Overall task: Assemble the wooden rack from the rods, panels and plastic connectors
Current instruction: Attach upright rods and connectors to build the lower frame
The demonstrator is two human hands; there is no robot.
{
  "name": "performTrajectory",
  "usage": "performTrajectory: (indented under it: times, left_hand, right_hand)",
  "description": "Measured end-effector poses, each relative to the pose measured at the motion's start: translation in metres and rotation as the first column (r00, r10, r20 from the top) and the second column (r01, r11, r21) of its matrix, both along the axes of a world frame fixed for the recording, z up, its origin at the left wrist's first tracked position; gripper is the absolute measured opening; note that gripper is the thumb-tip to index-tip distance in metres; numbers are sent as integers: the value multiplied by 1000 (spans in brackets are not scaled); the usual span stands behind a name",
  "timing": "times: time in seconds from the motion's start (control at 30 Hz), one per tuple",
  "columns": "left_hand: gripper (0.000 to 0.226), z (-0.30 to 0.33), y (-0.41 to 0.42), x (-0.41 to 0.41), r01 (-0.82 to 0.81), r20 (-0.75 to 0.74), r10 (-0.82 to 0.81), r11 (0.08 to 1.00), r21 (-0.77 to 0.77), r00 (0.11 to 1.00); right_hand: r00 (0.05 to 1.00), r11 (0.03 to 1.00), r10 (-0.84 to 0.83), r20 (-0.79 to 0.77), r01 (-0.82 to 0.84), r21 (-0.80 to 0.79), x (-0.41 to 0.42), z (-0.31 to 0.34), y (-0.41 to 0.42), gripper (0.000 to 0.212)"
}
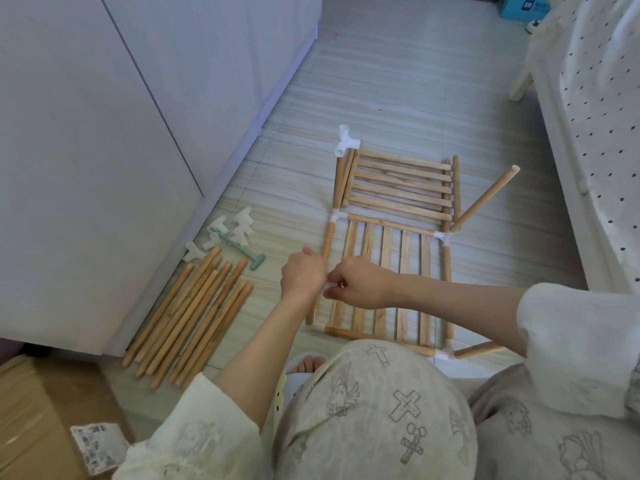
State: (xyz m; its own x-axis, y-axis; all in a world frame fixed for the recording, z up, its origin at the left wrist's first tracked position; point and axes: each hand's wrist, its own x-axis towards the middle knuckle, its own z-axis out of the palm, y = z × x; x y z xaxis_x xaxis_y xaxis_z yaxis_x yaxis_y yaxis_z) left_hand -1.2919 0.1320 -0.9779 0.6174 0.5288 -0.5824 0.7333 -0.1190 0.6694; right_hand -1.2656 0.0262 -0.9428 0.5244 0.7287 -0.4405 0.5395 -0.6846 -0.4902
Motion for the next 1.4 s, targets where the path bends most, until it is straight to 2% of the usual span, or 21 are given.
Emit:
performTrajectory:
  times: [0.2,0.33,0.47,0.53,0.57,0.6,0.67,0.73,0.8,0.9,0.97,1.07,1.13,1.2,1.23,1.33,1.4]
  left_hand:
    - [49,-6,-7,-2,4,26,-5,999,32,1000]
    - [43,-4,-7,-3,9,28,-10,999,46,1000]
    - [40,1,-5,-6,31,66,-31,999,-10,997]
    - [42,4,-9,-5,17,69,-9,993,-118,998]
    - [43,5,-10,-5,-12,73,29,975,-222,997]
    - [44,4,-11,-7,-45,72,76,934,-355,995]
    - [46,2,-4,-16,-113,71,193,794,-597,979]
    - [43,-15,14,-27,-164,67,282,718,-676,957]
    - [36,-36,36,-39,-191,71,289,779,-597,955]
    - [32,-74,72,-53,-154,12,163,951,-268,986]
    - [35,-101,96,-54,-36,-51,35,999,-34,998]
    - [34,-139,129,-45,193,-221,-142,953,233,965]
    - [35,-161,149,-34,247,-198,-190,915,319,962]
    - [49,-181,163,-25,315,-126,-289,864,393,949]
    - [54,-189,168,-20,357,-155,-322,831,426,934]
    - [52,-210,175,-13,401,-357,-247,789,465,901]
    - [53,-215,179,-11,363,-353,-200,792,491,914]
  right_hand:
    - [997,996,-42,-64,47,79,0,-4,-12,25]
    - [999,999,-18,-41,20,40,-1,0,-10,28]
    - [999,999,-4,-35,2,-42,-3,9,-6,31]
    - [998,997,-6,-56,1,-81,-1,12,-8,32]
    - [997,995,-7,-79,-1,-99,0,14,-10,33]
    - [994,994,-16,-112,4,-110,2,14,-13,33]
    - [974,994,-80,-214,60,-95,6,12,-18,32]
    - [938,983,-185,-294,172,-71,10,8,-23,35]
    - [939,976,-214,-268,197,-88,17,0,-27,44]
    - [963,976,-144,-226,102,-191,23,-17,-33,50]
    - [966,972,-100,-238,44,-229,29,-31,-33,46]
    - [957,966,-140,-256,75,-249,45,-54,-25,45]
    - [947,963,-194,-258,133,-235,54,-70,-19,44]
    - [936,962,-221,-273,162,-222,62,-85,-13,41]
    - [930,961,-230,-286,170,-219,65,-91,-11,40]
    - [909,954,-266,-321,201,-222,74,-103,-11,40]
    - [897,946,-298,-326,232,-225,81,-109,-14,40]
